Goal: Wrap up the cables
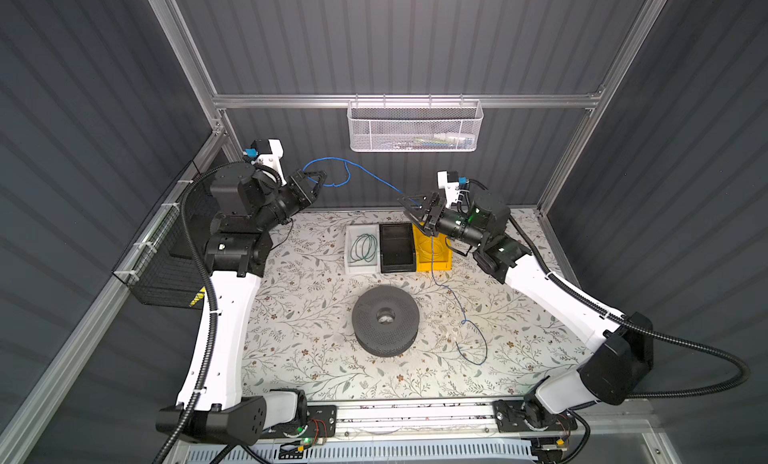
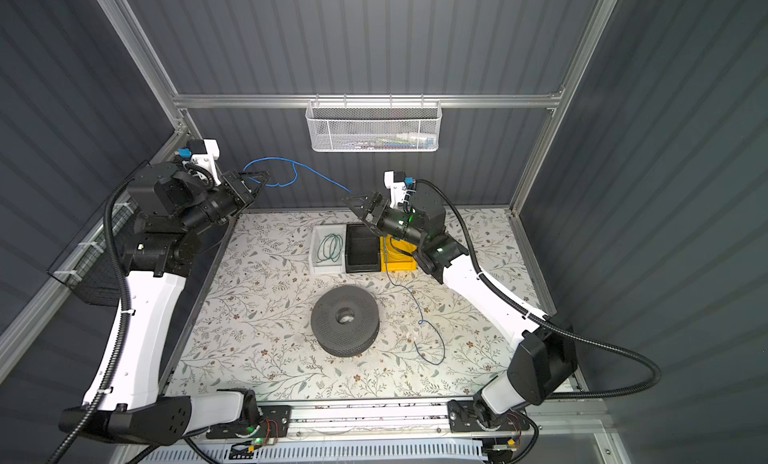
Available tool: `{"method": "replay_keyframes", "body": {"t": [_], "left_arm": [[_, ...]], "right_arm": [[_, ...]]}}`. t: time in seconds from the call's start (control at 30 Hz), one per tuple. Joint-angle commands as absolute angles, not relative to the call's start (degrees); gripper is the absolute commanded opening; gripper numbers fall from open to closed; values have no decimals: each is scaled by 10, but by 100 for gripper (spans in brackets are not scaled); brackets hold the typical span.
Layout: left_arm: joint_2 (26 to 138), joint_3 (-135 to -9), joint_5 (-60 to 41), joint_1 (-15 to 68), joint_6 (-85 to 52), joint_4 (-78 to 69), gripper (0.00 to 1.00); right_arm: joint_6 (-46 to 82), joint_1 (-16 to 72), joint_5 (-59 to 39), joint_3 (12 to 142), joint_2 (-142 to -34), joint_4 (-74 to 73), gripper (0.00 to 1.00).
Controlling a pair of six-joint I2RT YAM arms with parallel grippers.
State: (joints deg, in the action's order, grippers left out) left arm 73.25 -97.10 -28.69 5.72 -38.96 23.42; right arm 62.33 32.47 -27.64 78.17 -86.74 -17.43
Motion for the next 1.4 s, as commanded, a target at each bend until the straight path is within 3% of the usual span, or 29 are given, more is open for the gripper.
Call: {"method": "replay_keyframes", "body": {"t": [0.0, 0.27, 0.53, 0.7, 0.93, 1.2, 1.37], "left_arm": [[705, -953, -342, 61, -369, 255, 0], [674, -905, -442, 61, -349, 256, 0], [656, -872, -447, 61, -346, 242, 0], [660, -864, -430, 62, -339, 239, 0], [675, -864, -394, 62, -309, 222, 0], [705, -877, -436, 62, -335, 156, 0], [723, -900, -440, 62, -326, 171, 0]], "right_arm": [[605, 303, -245, 782, -868, -199, 91], [636, 270, -249, 758, -886, -245, 89], [656, 277, -277, 748, -904, -285, 87], [587, 258, -281, 743, -856, -216, 87], [560, 221, -468, 804, -878, -189, 87], [334, 213, -430, 871, -867, 71, 89], [340, 214, -512, 835, -861, 21, 89]]}}
